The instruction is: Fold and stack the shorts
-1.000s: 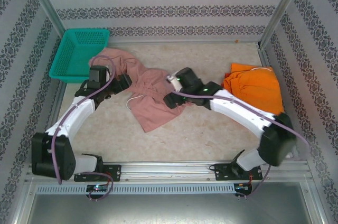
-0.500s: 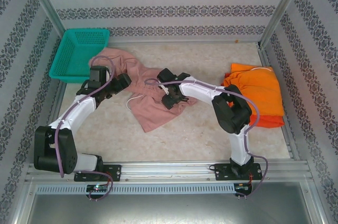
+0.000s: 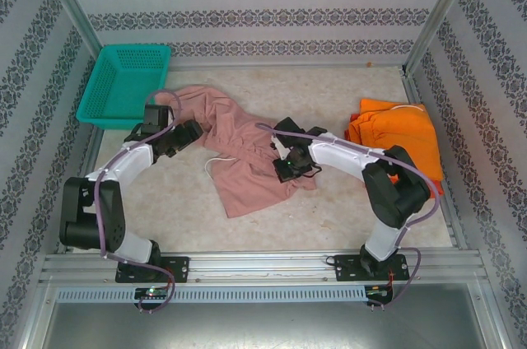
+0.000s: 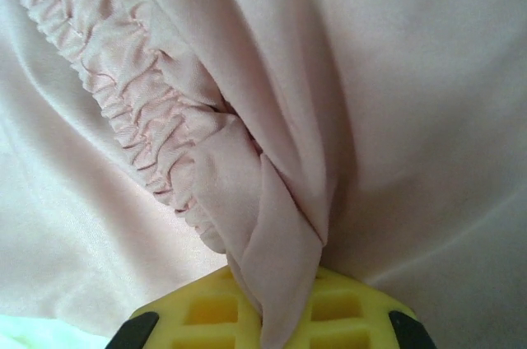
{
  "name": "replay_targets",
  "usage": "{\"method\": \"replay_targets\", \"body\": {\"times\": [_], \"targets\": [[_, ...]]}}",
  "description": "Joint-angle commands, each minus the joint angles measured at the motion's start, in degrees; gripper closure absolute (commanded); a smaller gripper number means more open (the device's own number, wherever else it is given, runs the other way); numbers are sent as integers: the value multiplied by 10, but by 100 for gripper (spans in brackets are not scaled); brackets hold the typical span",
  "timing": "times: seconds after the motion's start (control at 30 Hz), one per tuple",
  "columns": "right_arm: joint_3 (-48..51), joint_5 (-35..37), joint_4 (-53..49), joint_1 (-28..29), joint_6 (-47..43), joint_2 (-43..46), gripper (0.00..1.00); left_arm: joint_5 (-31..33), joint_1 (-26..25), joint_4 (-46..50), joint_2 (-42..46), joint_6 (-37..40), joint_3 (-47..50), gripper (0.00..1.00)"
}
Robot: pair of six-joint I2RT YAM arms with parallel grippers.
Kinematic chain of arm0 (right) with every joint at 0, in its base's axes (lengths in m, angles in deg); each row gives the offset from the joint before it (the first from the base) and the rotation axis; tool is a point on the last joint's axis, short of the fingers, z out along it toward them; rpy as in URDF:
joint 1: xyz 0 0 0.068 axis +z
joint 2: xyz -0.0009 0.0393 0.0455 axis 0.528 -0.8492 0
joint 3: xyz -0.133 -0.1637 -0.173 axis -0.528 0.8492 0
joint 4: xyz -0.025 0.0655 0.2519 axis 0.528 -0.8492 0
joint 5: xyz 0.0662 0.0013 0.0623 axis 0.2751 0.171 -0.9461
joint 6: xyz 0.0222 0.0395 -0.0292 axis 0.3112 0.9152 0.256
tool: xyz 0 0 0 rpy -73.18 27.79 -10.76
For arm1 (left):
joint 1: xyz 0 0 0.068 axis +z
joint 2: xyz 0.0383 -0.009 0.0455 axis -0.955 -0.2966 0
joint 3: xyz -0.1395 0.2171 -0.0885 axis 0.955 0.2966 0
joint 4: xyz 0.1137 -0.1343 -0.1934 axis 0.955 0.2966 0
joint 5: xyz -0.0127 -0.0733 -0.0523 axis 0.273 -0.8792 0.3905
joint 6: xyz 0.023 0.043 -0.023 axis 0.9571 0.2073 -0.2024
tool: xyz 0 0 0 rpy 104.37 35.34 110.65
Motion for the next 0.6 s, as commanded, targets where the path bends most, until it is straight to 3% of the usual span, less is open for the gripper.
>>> {"method": "replay_targets", "body": {"times": [0.0, 0.57], "targets": [[15, -39, 25, 1, 36, 5, 96, -34, -6, -5, -27, 6, -23, 26], [12, -42, 29, 3, 40, -11, 96, -76, -34, -18, -160, 3, -97, 32]]}}
